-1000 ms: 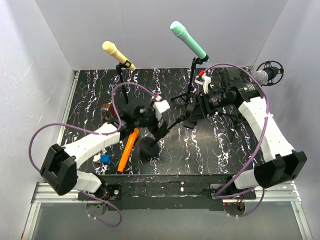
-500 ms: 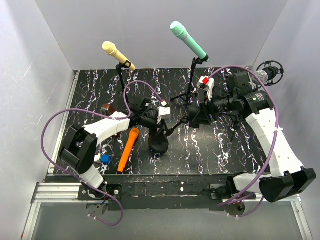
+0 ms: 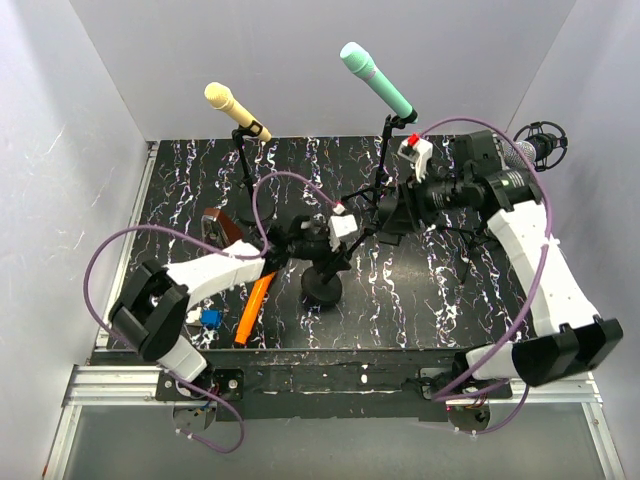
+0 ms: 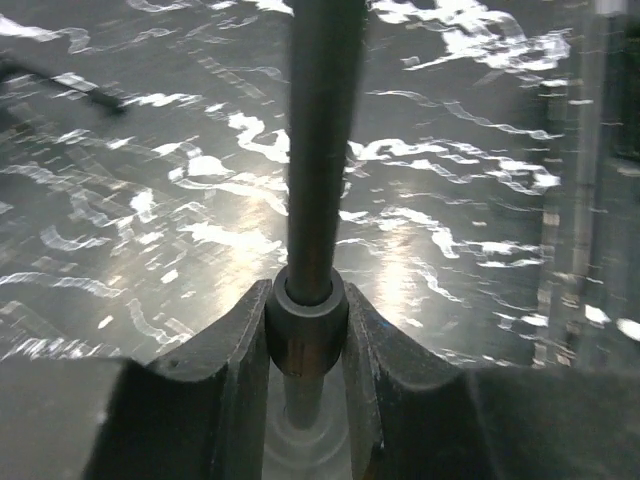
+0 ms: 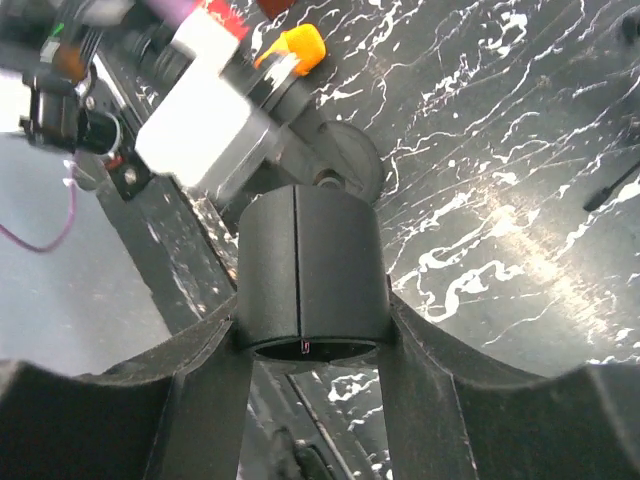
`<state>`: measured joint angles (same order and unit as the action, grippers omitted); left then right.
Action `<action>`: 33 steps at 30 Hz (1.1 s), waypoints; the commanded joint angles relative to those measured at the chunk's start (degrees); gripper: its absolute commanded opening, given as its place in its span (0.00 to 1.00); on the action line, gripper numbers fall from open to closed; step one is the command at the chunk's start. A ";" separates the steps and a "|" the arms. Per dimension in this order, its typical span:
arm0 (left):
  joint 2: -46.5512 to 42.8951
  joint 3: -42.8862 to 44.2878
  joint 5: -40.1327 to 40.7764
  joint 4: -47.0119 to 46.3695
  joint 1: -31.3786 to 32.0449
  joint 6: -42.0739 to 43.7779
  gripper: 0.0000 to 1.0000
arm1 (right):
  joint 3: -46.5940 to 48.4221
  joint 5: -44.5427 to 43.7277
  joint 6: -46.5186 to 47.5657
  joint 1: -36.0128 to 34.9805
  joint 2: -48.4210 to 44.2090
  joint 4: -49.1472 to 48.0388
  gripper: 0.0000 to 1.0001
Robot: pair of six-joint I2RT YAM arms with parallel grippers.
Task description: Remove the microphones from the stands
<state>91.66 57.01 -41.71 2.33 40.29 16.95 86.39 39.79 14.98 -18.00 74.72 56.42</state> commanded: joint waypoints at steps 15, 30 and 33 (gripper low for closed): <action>-11.24 -1.57 11.99 3.18 3.14 -3.06 0.77 | 0.37 5.47 -2.44 -0.11 2.11 4.40 0.01; 0.90 6.80 -9.89 14.92 -3.03 10.57 0.00 | -5.36 0.39 7.72 -1.16 -2.91 -1.58 0.01; -3.66 0.23 8.75 -0.94 -0.58 1.19 0.00 | 2.52 -5.49 -5.52 -1.16 1.54 4.10 0.01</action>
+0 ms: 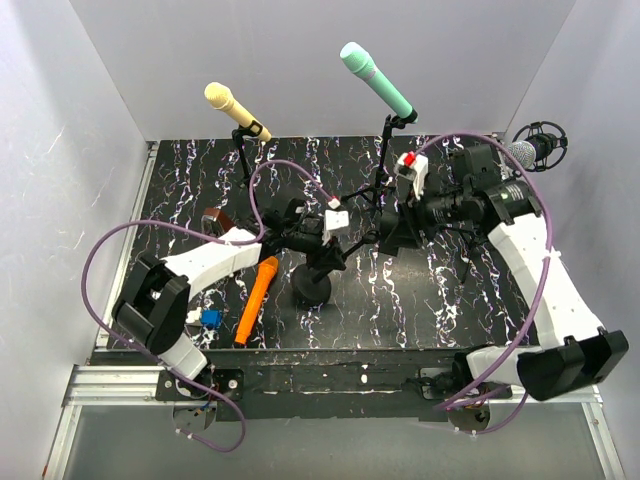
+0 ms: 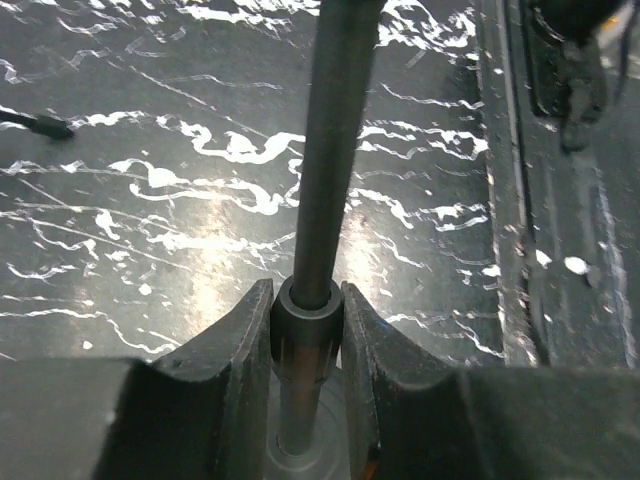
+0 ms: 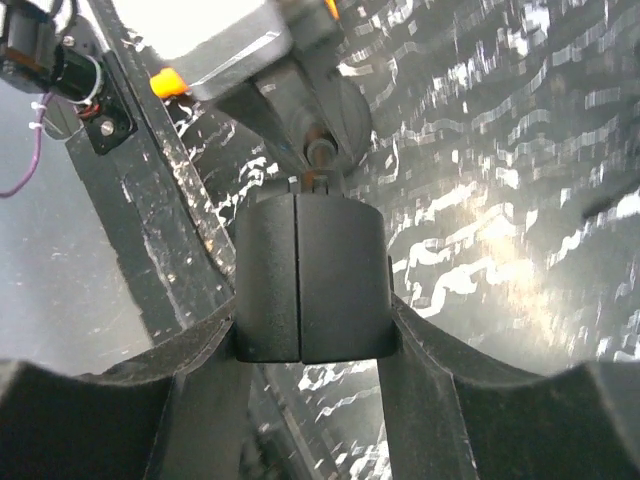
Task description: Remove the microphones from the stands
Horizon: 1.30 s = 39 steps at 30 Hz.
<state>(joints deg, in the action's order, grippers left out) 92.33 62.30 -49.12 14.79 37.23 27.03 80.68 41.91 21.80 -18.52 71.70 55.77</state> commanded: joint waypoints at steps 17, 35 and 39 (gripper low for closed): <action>-10.16 -8.78 28.45 -17.44 10.86 -18.06 0.68 | 10.82 -3.16 -15.06 -0.64 6.35 4.98 0.01; -0.14 -2.70 0.94 -14.42 0.47 -14.35 0.00 | 9.55 -4.89 -12.19 -1.08 3.17 0.29 0.01; -2.42 -6.84 33.26 -27.33 7.30 -20.95 0.00 | 21.43 -12.63 -20.55 -1.08 10.38 11.72 0.01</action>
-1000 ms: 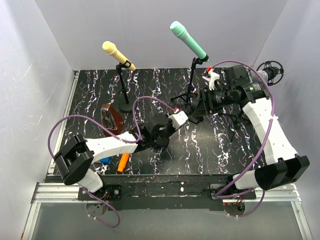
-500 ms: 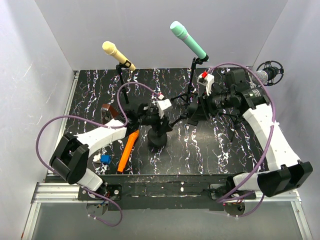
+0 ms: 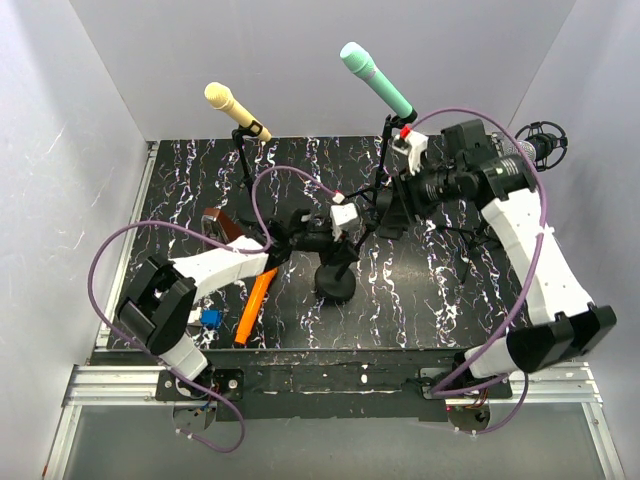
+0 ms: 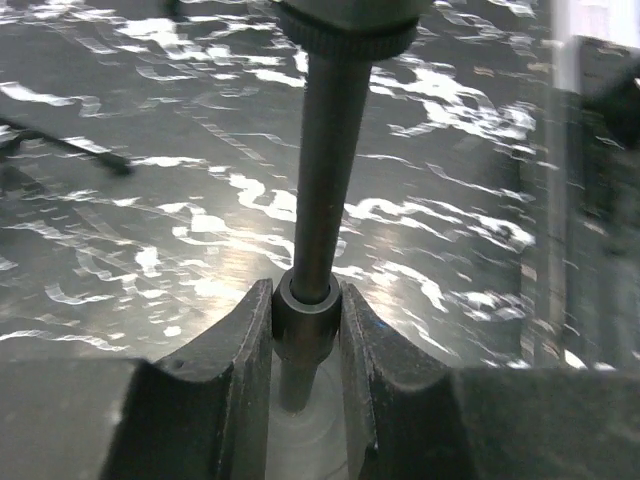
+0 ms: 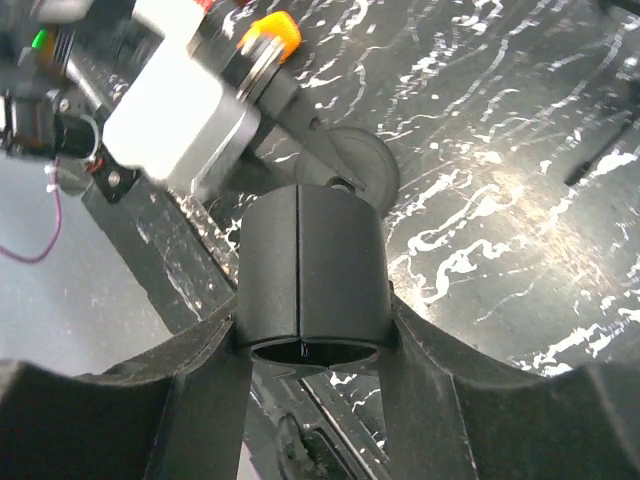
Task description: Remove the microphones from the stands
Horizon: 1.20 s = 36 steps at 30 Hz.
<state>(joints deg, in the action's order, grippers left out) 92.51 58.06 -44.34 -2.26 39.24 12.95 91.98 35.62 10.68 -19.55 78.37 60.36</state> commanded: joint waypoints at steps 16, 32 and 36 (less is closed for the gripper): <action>-13.13 0.02 32.58 6.28 8.40 -6.45 0.71 | 13.73 -9.33 -1.98 -3.38 4.77 7.32 0.01; -22.55 1.53 31.95 12.81 -5.23 -6.01 0.71 | 13.31 -22.70 1.80 -15.96 6.01 11.27 0.01; -22.11 1.44 30.89 12.02 -5.49 -7.06 0.71 | 9.45 -23.92 2.07 -16.31 5.48 11.27 0.01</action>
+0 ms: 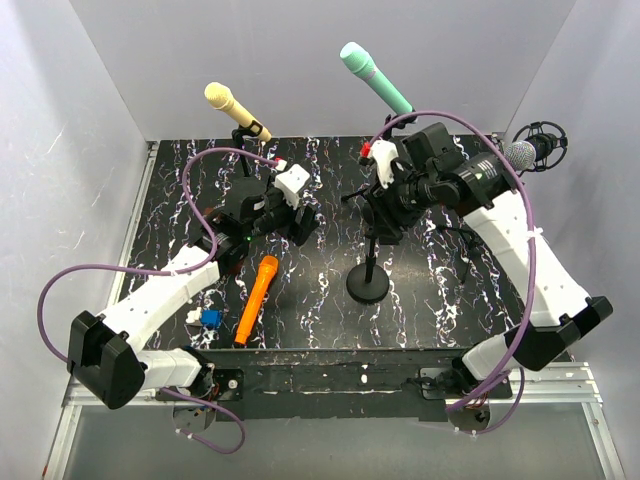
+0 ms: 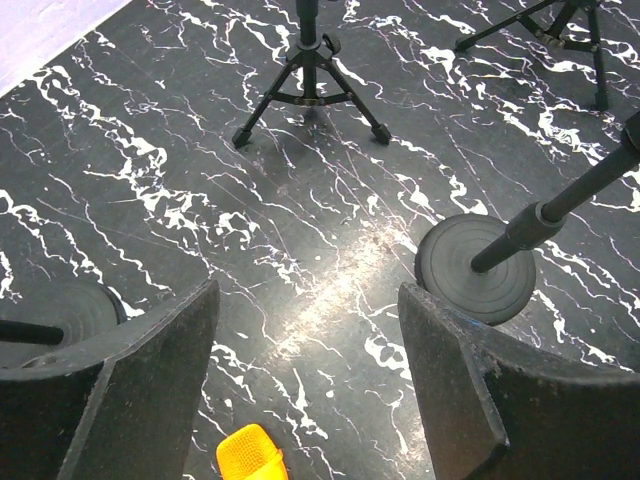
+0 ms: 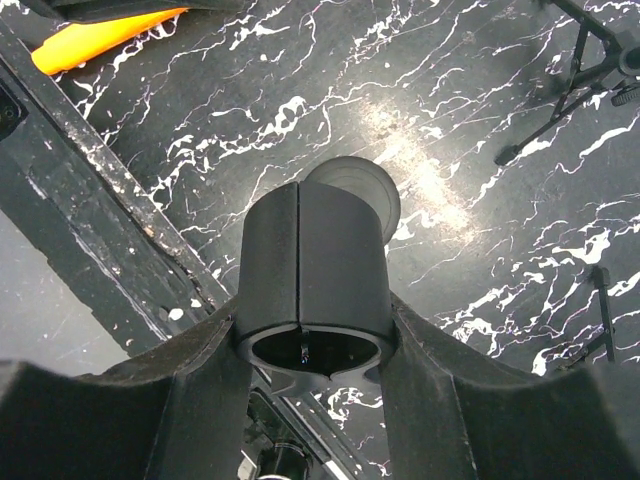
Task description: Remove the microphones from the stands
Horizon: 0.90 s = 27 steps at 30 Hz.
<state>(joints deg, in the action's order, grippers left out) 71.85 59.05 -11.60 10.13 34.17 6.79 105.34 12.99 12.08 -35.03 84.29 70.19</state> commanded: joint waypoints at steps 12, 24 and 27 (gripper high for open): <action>-1.63 0.19 -4.75 -0.73 -0.51 -1.34 0.70 | -18.06 0.71 1.72 -0.66 -2.64 -0.05 0.01; -2.33 -0.60 -8.52 -1.34 -0.69 -0.72 0.70 | -22.28 0.63 2.25 -0.57 0.43 -2.08 0.01; -2.33 -1.21 -12.82 -2.57 -0.69 -0.28 0.71 | -20.71 0.54 1.81 -0.40 0.79 -2.17 0.04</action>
<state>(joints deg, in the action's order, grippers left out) 71.79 58.63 -18.55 9.69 33.85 5.96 85.47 13.56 14.94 -34.89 82.43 62.02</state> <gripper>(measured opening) 0.696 0.544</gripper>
